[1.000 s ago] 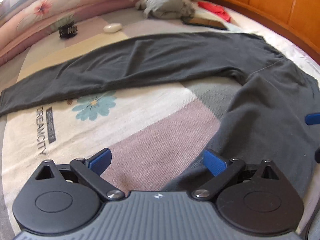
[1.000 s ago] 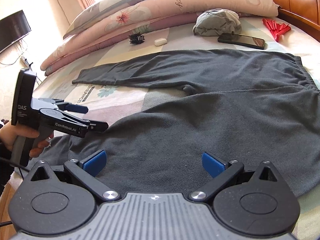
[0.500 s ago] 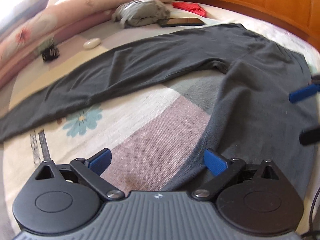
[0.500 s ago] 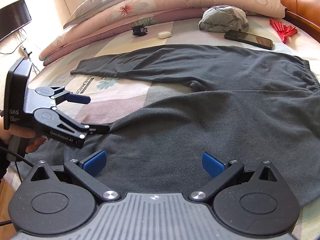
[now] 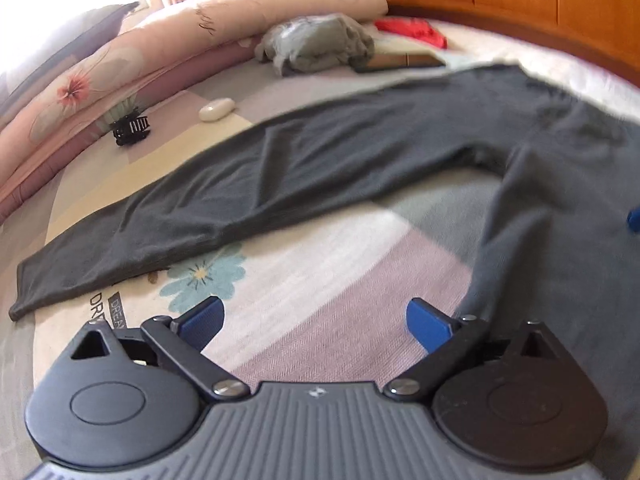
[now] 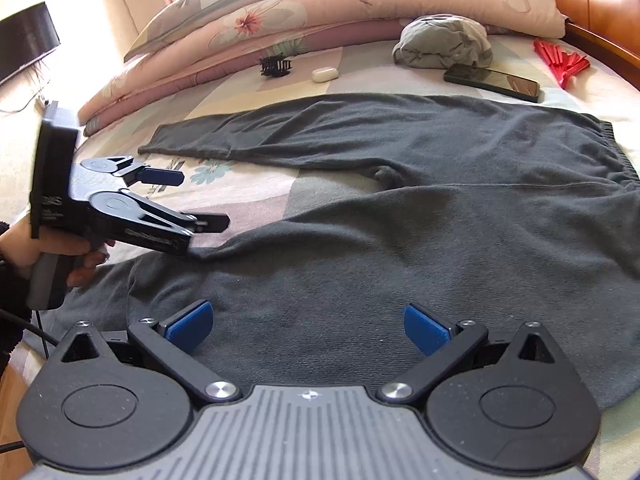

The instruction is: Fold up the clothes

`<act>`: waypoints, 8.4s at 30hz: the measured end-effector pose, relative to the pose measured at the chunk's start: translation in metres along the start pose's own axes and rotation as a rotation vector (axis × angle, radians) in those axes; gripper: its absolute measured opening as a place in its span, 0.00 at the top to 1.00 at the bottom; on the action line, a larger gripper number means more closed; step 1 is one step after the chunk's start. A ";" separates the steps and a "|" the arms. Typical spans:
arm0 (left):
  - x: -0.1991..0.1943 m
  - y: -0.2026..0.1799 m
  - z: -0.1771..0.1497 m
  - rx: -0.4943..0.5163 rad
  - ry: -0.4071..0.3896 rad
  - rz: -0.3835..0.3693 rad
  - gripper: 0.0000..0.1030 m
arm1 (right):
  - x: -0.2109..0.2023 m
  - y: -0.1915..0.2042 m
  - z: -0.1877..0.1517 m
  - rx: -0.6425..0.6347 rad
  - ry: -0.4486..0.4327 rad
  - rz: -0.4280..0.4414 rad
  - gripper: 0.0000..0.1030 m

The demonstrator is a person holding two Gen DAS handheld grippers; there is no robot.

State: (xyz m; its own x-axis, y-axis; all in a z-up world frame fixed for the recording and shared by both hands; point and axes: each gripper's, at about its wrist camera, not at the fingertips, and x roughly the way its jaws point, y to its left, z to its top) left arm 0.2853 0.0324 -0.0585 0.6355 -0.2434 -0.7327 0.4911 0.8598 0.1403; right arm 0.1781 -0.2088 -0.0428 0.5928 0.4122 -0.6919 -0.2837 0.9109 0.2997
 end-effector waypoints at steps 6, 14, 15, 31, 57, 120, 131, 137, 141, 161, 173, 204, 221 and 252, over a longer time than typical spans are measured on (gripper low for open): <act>-0.002 -0.006 0.003 -0.019 0.027 -0.113 0.06 | 0.002 0.001 -0.001 0.004 0.010 0.024 0.00; 0.025 -0.012 0.004 0.009 0.100 -0.127 0.02 | 0.010 0.023 -0.001 -0.089 0.057 0.113 0.00; 0.026 -0.011 0.005 0.013 0.103 -0.132 0.01 | 0.014 0.029 -0.002 -0.118 0.074 0.143 0.00; 0.036 0.000 0.009 0.029 0.124 -0.191 0.00 | 0.025 0.062 -0.038 -0.423 0.146 0.007 0.00; -0.037 0.053 -0.005 -0.062 0.083 -0.070 0.06 | 0.039 0.155 -0.018 -0.435 0.030 0.201 0.00; -0.160 0.085 -0.192 -0.542 0.091 0.187 0.02 | 0.023 0.027 -0.006 -0.180 -0.017 -0.214 0.00; -0.116 0.041 -0.160 -0.404 0.102 0.140 0.01 | 0.071 -0.020 0.048 -0.129 -0.033 -0.298 0.00; -0.116 0.045 -0.153 -0.431 0.142 0.156 0.01 | 0.083 -0.041 0.068 -0.078 -0.036 -0.284 0.00; -0.118 0.043 -0.134 -0.434 0.109 0.137 0.01 | 0.042 -0.046 0.054 -0.132 -0.101 -0.344 0.00; -0.082 -0.024 -0.069 -0.343 0.067 0.009 0.01 | -0.002 -0.147 0.044 0.067 -0.159 -0.302 0.00; -0.073 -0.005 -0.046 -0.394 0.101 -0.003 0.01 | -0.005 -0.165 0.032 0.226 -0.098 -0.493 0.00; 0.228 -0.156 0.260 -0.305 0.189 -0.402 0.01 | -0.002 -0.151 0.000 0.076 -0.141 -0.459 0.00; 0.228 -0.130 0.256 -0.322 0.215 -0.331 0.01 | -0.004 -0.152 -0.002 0.077 -0.141 -0.455 0.00; 0.170 -0.040 0.231 -0.334 0.170 -0.172 0.01 | 0.005 -0.145 -0.002 0.073 -0.162 -0.527 0.00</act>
State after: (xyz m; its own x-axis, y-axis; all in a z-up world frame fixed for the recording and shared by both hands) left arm 0.5112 -0.1465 -0.0349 0.4402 -0.3426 -0.8300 0.3431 0.9184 -0.1971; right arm 0.2208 -0.3393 -0.0905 0.7500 -0.1069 -0.6528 0.1322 0.9912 -0.0105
